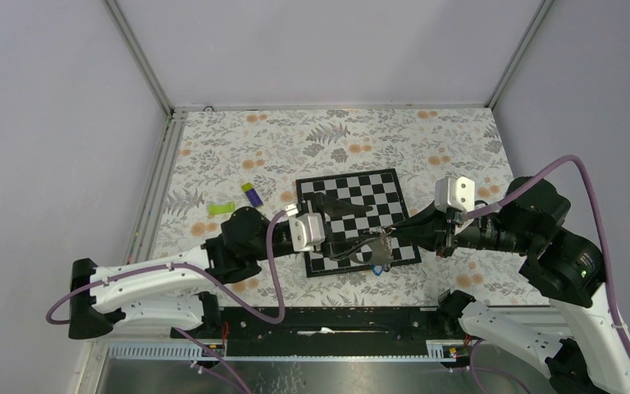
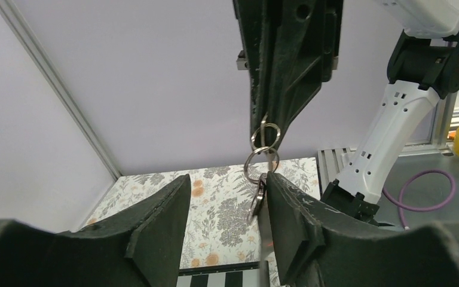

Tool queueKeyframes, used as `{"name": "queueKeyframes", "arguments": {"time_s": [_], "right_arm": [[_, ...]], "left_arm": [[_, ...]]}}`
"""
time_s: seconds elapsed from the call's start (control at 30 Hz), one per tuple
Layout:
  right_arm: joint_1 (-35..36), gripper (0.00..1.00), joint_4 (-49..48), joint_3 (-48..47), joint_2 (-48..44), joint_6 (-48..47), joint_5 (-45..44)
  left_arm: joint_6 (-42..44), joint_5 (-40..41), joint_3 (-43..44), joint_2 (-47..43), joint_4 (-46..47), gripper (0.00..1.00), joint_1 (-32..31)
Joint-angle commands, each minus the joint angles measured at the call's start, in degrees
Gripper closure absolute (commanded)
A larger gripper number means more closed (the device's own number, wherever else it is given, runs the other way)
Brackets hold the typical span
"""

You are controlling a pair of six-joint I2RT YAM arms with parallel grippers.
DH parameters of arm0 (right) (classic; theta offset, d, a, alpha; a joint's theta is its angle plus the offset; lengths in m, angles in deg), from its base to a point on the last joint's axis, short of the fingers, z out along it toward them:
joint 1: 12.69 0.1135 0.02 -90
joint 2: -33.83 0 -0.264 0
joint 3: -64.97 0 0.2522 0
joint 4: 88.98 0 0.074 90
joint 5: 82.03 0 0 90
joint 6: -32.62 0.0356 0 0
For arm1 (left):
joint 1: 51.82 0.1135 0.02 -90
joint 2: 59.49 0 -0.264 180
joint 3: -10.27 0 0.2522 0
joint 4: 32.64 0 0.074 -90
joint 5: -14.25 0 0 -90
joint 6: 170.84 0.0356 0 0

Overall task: Remove the keys from the keyring
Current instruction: Remove the key from the keyring.

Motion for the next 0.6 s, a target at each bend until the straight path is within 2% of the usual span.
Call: {"name": "queueKeyframes", "arguments": {"time_s": [0.0,0.13,0.37,0.57], "right_arm": [[0.1,1.00,-3.9,-0.5,-0.3,0.4,2.3],[0.1,1.00,-4.1,-0.2,-0.4,0.4,2.5],[0.1,1.00,-4.4,0.3,-0.5,0.0,2.4],[0.1,1.00,-4.5,0.4,-0.8,-0.4,2.3]], "left_arm": [[-3.8,0.7,-1.2,-0.2,8.0,0.46,1.6],[-5.9,-0.7,-1.6,0.0,10.1,0.46,2.6],[-8.2,-6.1,-1.3,0.7,10.7,0.55,3.2],[-9.3,-8.9,-1.2,1.3,10.9,0.57,3.4]]}}
